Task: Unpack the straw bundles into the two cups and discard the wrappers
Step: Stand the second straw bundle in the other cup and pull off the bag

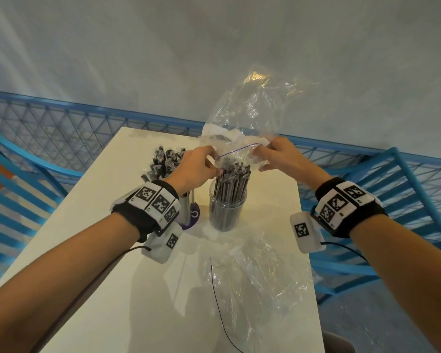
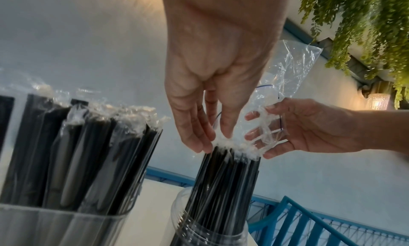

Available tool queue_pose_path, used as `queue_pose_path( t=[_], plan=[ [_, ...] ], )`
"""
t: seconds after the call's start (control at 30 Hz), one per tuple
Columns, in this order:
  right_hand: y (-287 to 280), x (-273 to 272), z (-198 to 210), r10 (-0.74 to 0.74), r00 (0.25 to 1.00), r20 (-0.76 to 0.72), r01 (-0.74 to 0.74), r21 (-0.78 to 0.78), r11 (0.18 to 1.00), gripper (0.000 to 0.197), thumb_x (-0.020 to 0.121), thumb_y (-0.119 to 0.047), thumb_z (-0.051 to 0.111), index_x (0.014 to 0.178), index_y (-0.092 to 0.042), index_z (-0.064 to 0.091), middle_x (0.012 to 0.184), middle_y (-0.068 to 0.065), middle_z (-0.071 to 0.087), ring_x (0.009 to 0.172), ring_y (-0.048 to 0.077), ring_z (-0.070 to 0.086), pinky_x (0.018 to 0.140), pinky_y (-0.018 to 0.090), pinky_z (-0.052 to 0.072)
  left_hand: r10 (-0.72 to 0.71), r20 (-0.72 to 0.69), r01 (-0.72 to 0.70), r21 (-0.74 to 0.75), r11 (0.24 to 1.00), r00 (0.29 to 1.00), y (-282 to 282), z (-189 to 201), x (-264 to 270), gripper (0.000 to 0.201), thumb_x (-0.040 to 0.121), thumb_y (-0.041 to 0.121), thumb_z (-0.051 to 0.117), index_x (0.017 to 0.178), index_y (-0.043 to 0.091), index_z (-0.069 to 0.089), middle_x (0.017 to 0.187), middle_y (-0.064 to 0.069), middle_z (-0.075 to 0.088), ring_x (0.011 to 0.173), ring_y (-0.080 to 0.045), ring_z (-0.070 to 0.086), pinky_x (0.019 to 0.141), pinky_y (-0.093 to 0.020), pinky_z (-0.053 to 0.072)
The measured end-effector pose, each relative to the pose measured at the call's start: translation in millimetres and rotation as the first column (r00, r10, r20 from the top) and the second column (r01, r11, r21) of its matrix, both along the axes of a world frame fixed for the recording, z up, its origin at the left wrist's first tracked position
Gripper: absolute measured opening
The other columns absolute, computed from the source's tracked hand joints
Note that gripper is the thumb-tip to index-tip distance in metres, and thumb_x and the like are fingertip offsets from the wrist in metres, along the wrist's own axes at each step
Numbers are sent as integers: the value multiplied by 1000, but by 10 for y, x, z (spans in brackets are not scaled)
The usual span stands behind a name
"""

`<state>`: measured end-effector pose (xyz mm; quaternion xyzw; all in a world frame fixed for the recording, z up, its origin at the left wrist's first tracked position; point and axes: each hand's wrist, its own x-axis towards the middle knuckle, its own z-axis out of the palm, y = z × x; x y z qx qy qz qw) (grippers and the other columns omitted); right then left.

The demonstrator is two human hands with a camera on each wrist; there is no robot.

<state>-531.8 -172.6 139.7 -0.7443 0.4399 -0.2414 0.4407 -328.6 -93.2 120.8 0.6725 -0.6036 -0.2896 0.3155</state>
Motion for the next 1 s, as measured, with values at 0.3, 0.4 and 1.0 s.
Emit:
queue_pose_path(
  t=[0.3, 0.4, 1.0],
  plan=[
    [-40, 6, 93, -92, 996, 20, 94, -113, 989, 47, 93, -30, 59, 97, 17, 62, 92, 25, 70, 81, 29, 70, 70, 41, 62, 71, -29, -74, -118, 990, 997, 8, 172, -8, 13, 94, 12, 52, 92, 9, 65, 86, -14, 71, 76, -22, 71, 74, -43, 59],
    [-18, 12, 168, -109, 994, 25, 112, -179, 977, 41, 92, -32, 61, 98, 8, 65, 93, 28, 69, 79, 31, 70, 67, 40, 61, 111, -82, -126, -200, 972, 990, -4, 245, -46, 13, 95, 15, 52, 93, 8, 63, 88, -11, 70, 74, -18, 71, 74, -40, 59],
    [515, -94, 769, 34, 975, 218, 43, -340, 940, 52, 81, -18, 68, 130, -15, 50, 118, 16, 61, 105, 30, 61, 90, 52, 51, -194, -443, 58, -301, 952, 875, 389, 920, -28, 64, 90, 49, 55, 142, 43, 17, 137, 3, 45, 121, -14, 54, 93, -41, 49]
  ],
)
